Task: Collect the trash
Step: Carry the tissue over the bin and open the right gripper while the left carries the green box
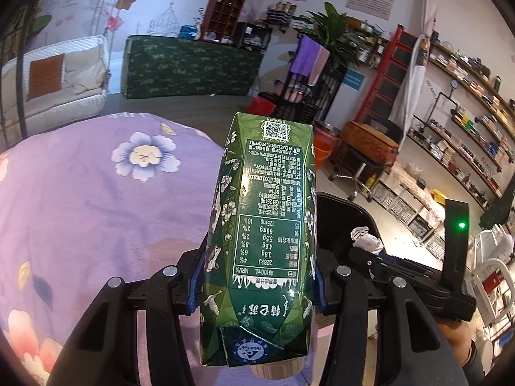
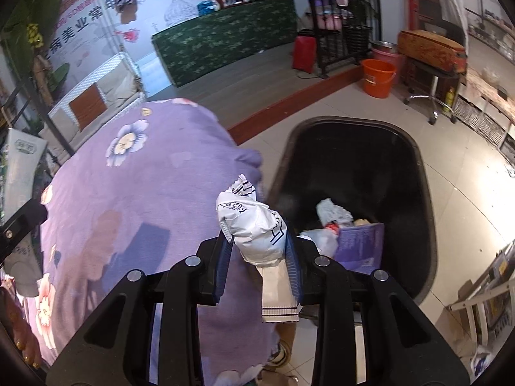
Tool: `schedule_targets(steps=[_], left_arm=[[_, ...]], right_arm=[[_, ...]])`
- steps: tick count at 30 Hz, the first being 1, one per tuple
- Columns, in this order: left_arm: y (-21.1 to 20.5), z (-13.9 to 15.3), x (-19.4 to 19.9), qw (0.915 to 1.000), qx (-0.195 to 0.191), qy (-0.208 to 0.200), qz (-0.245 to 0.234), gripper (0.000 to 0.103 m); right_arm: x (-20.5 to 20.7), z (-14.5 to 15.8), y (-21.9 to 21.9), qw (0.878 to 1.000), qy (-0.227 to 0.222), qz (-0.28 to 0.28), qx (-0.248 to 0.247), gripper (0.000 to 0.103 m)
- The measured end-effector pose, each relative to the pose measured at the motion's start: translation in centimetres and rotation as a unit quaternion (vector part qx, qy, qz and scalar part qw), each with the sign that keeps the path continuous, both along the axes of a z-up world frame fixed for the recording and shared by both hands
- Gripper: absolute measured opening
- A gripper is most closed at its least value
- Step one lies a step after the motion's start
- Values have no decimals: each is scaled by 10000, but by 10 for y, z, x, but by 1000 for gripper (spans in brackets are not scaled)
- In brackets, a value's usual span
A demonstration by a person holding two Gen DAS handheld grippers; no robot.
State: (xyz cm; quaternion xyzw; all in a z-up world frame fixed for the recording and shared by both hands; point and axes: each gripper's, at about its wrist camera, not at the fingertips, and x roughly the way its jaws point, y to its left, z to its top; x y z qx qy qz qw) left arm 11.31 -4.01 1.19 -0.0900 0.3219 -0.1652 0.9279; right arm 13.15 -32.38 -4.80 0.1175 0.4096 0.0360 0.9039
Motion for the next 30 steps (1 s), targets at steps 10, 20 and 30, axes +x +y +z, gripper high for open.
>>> schedule_targets(steps=[10, 20, 30], left_arm=[[-36, -8, -1, 9982, 99, 70, -592, 50], [-54, -14, -3, 9957, 214, 149, -893, 50], [-66, -17, -1, 9936, 275, 240, -1072, 50]], right_arm=[[22, -35, -43, 9972, 406, -618, -95, 31], [35, -68, -53, 9940, 720, -825, -66, 42], [24, -57, -59, 9939, 515, -977, -34, 60]])
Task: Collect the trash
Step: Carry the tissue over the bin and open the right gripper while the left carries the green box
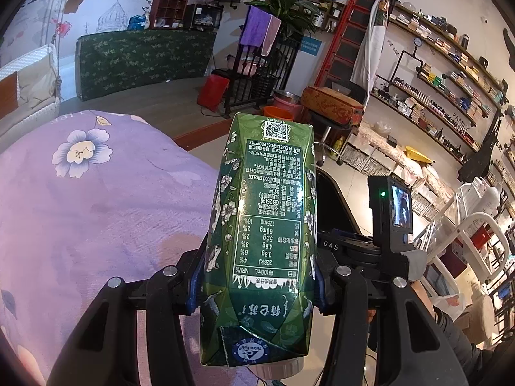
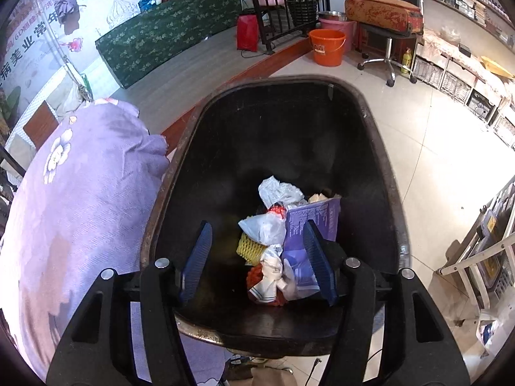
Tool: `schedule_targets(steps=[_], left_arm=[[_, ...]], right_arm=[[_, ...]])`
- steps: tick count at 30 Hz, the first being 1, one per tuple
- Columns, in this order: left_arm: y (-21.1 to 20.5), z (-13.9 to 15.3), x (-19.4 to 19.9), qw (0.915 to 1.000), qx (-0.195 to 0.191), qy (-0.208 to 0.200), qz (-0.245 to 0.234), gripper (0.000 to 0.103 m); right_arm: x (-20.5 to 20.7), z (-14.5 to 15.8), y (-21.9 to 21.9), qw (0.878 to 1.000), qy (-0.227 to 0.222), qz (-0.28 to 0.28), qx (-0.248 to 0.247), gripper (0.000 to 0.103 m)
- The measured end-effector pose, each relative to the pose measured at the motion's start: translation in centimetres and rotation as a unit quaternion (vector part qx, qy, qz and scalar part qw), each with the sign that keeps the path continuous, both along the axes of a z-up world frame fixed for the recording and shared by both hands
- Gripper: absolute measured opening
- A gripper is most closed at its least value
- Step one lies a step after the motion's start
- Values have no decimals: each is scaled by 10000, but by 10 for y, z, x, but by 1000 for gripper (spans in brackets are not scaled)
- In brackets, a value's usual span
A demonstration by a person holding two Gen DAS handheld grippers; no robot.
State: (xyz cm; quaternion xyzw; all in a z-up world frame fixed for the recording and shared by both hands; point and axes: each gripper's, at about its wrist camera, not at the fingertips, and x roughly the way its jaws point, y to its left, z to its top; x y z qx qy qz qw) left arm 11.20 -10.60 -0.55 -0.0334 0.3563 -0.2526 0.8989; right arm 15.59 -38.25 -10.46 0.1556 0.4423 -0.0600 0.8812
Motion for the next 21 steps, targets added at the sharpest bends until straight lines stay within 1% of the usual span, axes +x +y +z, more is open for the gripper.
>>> schedule_targets(steps=[7, 9, 10, 18, 21], left_arm=[[-13, 1, 9, 9998, -2, 12, -219, 50], [-21, -1, 12, 9995, -6, 66, -319, 50], [-24, -3, 13, 9993, -17, 104, -361, 50], [-55, -15, 28, 9964, -117, 439, -721, 50], [-69, -20, 34, 9951, -52, 513, -847, 50]], right_arm=[[-16, 25, -21, 9990, -299, -338, 5, 67], [-20, 30, -28, 9984, -350, -440, 25, 71], [-23, 33, -33, 9979, -390, -516, 41, 72], [-44, 41, -60, 9946, -533, -884, 79, 74], [-52, 41, -70, 9933, -536, -1021, 78, 74]])
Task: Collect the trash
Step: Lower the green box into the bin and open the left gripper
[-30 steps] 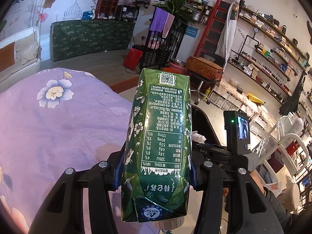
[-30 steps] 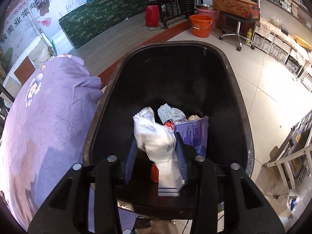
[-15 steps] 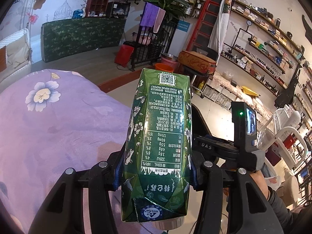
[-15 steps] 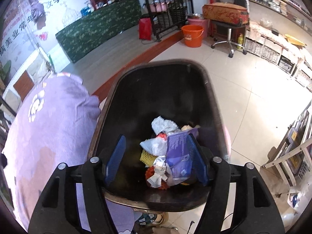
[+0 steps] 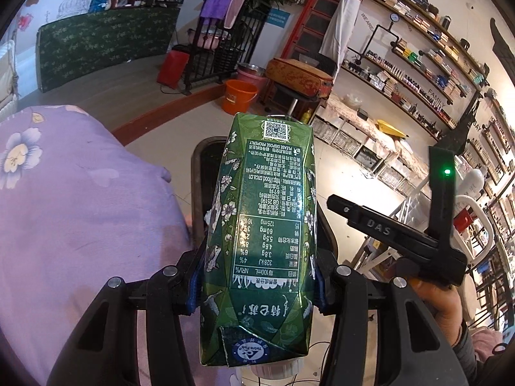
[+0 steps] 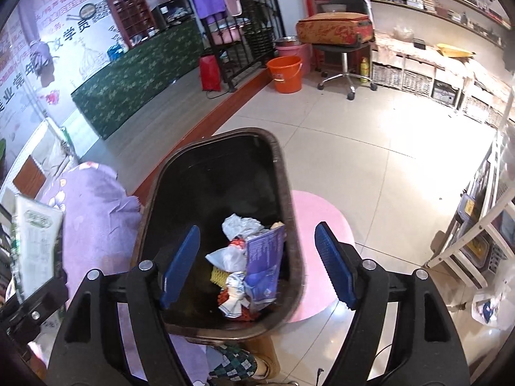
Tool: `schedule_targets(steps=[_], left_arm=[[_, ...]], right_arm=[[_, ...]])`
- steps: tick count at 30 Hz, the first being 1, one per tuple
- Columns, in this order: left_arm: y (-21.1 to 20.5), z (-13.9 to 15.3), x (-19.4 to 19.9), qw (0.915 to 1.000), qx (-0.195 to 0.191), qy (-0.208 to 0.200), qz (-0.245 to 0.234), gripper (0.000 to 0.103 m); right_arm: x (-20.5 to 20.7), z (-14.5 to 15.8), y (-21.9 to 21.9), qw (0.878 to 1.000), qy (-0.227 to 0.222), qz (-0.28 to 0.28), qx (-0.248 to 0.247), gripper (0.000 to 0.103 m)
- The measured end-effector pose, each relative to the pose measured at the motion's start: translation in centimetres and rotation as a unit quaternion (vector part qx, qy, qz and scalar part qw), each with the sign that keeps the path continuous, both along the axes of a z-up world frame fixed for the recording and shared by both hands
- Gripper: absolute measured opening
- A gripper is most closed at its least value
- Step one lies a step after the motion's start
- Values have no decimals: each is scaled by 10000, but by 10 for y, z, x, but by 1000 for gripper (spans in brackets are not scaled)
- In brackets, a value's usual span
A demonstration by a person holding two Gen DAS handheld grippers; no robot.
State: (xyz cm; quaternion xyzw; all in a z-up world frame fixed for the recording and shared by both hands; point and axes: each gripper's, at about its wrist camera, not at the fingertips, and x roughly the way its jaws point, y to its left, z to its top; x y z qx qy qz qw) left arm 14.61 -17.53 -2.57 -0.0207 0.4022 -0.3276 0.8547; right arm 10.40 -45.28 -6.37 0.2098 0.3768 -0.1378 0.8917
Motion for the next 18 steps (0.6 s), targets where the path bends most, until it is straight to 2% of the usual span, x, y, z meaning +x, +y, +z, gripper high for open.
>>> schedule_targets(steps=[7, 15, 16, 17, 18], left_arm=[[-30, -17, 12, 9992, 277, 170, -213, 50], [-54, -34, 20, 9971, 677, 275, -219, 51], [-55, -33, 18, 9970, 686, 249, -251, 56], [-57, -31, 18, 9972, 678, 197, -253, 68], [-56, -29, 15, 9974, 667, 114, -246, 75]], right_arm=[[-13, -2, -19, 9995, -2, -297, 73, 74], [-17, -6, -29, 9989, 16, -465, 93, 74], [-17, -6, -29, 9989, 20, -467, 86, 74], [-16, -5, -28, 9989, 25, -469, 64, 74], [-17, -4, -28, 9989, 19, -472, 47, 74]])
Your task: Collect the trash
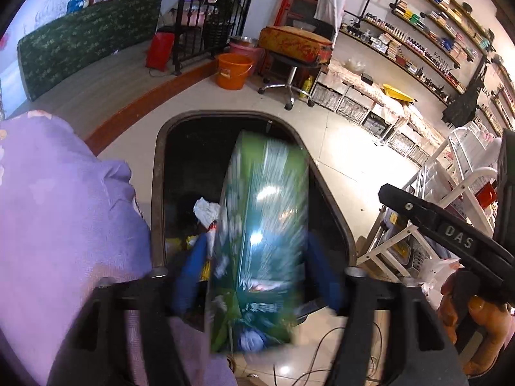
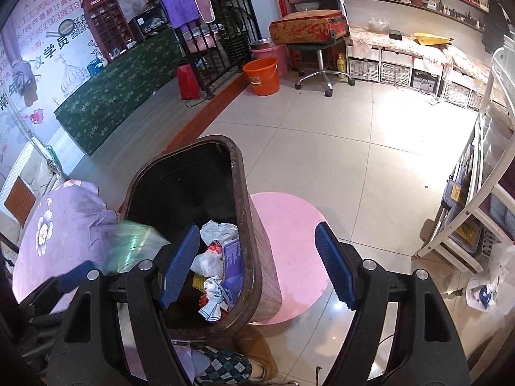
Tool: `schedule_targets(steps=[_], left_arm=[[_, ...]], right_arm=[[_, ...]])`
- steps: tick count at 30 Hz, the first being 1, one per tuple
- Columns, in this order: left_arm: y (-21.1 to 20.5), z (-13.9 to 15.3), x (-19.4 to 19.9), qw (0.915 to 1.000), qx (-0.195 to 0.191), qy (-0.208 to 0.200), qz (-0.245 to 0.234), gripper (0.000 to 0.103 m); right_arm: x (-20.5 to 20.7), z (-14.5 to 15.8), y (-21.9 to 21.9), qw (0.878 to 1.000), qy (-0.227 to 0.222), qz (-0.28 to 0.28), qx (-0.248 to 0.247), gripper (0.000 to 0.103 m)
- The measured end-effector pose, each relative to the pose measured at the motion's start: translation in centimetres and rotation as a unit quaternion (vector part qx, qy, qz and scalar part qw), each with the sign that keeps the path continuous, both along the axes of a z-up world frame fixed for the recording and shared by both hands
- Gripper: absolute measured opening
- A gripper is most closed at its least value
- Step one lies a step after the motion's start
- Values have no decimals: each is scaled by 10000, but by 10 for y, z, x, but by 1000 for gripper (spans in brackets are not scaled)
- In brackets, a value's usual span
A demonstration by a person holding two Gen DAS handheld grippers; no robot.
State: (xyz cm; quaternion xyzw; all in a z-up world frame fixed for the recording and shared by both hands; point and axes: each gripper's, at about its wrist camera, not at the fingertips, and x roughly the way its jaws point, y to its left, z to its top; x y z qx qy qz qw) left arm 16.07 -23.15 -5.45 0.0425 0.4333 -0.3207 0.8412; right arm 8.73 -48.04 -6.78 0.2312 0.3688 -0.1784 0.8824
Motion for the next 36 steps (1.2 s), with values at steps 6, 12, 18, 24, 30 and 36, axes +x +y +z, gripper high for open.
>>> schedule_targets(steps=[6, 12, 18, 24, 30, 36], left_arm=[[9, 14, -18, 9989, 13, -461, 53, 95], [25, 34, -32, 9965, -108, -811, 162, 97], [61, 56, -46, 9883, -146, -1425, 520, 97], [109, 71, -56, 9763, -62, -1853, 1116, 97], [162, 79, -70, 9598, 14, -2116, 1842, 97], [214, 85, -87, 9397, -48, -2149, 2661, 97]], right_arm=[[-3, 6, 1, 9998, -67, -137, -95, 83], [-4, 11, 5, 9998, -124, -124, -114, 88], [-2, 21, 30, 9992, -340, 58, -226, 93], [2, 42, 86, 9945, -707, 530, -565, 97], [5, 58, 161, 9836, -1047, 1085, -985, 97], [-4, 68, 230, 9693, -1268, 1712, -1227, 97]])
